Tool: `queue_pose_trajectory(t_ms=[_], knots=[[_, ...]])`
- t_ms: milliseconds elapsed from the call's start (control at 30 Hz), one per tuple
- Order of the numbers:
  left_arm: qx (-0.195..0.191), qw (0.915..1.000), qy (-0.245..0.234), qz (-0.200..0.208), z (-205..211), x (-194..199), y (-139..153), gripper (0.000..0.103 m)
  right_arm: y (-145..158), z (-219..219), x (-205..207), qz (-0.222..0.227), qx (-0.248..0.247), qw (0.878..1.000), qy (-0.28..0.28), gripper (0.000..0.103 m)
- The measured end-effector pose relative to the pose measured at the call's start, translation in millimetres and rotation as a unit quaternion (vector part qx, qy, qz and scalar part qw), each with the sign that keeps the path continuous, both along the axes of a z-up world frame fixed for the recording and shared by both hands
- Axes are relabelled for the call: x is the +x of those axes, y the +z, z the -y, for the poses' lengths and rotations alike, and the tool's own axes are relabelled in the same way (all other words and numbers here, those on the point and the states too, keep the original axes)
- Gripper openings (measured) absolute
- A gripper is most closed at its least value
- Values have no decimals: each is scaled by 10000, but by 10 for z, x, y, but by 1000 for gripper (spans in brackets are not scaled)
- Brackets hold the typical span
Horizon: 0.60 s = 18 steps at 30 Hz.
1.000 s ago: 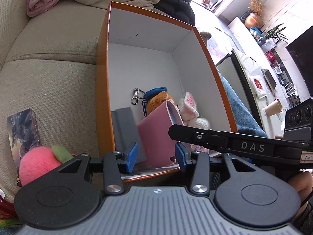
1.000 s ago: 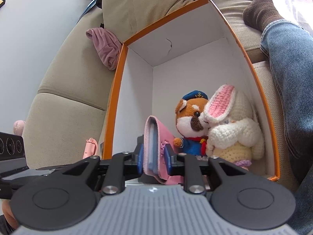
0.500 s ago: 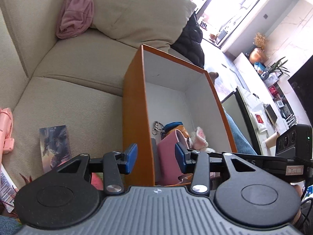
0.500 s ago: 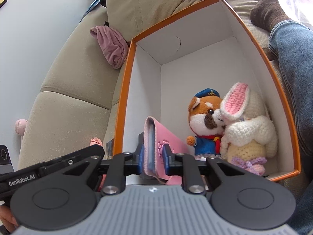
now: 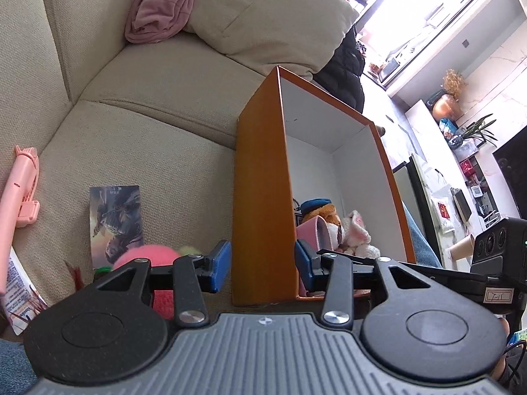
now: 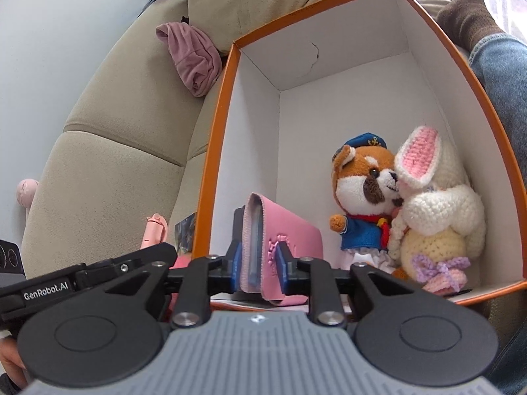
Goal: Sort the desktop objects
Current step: 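Open both tools and move them back toward the sofa pile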
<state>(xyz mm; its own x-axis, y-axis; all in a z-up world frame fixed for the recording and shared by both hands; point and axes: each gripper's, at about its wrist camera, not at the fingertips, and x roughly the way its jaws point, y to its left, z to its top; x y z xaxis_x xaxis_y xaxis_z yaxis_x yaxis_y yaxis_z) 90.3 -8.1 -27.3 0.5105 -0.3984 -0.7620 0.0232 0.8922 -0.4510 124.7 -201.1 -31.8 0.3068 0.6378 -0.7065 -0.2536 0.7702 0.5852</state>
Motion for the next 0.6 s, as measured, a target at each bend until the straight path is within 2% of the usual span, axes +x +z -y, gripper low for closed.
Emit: queue_pose_trajectory(t_ms=[100, 167, 333, 467, 600], knots=[[56, 9998, 132, 110, -94, -62, 65, 48, 44, -34, -28, 157, -138, 9998, 56, 27], [111, 9994, 242, 211, -183, -117, 132, 48, 89, -51, -56, 346, -281, 9990, 57, 33], [380, 9966, 601, 409, -471, -211, 293, 48, 297, -118, -168, 1134, -669, 9912, 135, 36], [632, 9932, 932, 294, -720, -208, 294, 48, 487, -262, -250, 1701, -724, 9815, 498, 36], [810, 9918, 986, 33, -861, -135, 157, 51, 597, -550, -232, 1688, -605, 9777, 1096, 36]])
